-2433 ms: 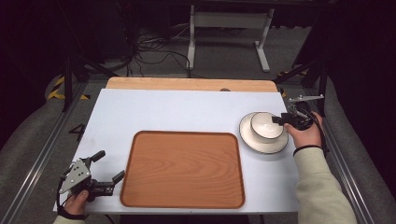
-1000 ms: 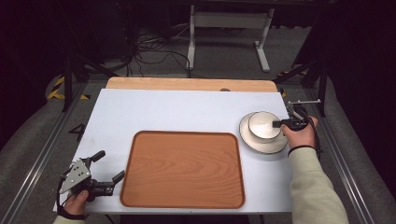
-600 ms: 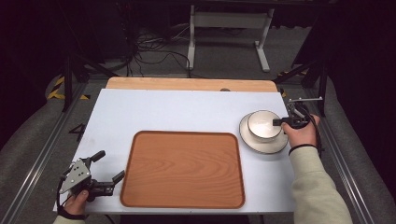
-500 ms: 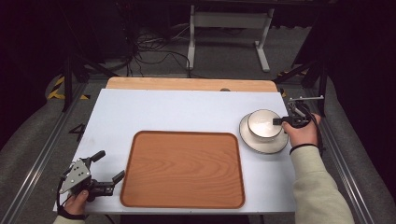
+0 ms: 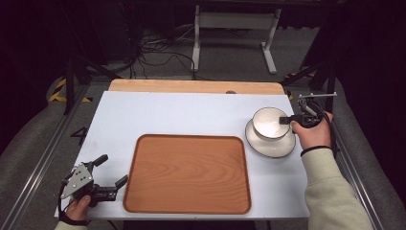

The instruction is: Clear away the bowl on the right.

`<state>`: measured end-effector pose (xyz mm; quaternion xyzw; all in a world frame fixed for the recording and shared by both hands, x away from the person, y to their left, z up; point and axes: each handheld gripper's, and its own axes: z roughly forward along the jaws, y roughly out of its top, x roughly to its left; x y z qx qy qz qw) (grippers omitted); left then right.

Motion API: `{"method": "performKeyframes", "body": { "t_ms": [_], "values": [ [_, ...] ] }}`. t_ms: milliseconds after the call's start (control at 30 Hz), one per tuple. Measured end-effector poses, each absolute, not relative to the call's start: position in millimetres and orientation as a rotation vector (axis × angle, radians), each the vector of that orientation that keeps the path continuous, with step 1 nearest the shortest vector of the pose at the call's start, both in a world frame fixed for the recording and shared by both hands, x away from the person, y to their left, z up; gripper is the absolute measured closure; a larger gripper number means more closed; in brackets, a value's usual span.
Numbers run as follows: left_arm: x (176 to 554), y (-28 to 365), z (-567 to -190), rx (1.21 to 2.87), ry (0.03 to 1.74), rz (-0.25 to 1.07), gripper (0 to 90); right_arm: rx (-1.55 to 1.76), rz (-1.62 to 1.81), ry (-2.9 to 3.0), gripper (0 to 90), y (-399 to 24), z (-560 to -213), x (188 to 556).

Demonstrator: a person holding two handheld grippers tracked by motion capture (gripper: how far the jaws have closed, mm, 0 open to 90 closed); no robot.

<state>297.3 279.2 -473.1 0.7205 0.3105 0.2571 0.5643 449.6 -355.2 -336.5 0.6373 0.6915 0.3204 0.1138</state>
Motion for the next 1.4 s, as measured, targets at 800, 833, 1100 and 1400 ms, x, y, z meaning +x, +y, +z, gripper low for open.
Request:
{"method": "performKeyframes", "body": {
  "t_ms": [800,833,1100,1400],
  "values": [
    [297.3,279.1,-473.1,1.697,0.73,0.606,0.3,1.78,1.022,2.138,80.9,-309.9,-302.6,419.5],
    [297.3,279.1,-473.1,1.696,0.73,0.605,0.3,1.775,1.026,2.147,80.9,-306.6,-302.0,418.1],
    [297.3,279.1,-473.1,1.697,0.729,0.606,0.3,1.72,1.056,2.212,80.7,-278.9,-297.0,409.5],
    [297.4,279.2,-473.0,1.698,0.727,0.606,0.3,1.663,1.076,2.288,79.3,-247.5,-297.0,404.4]
  ]
}}
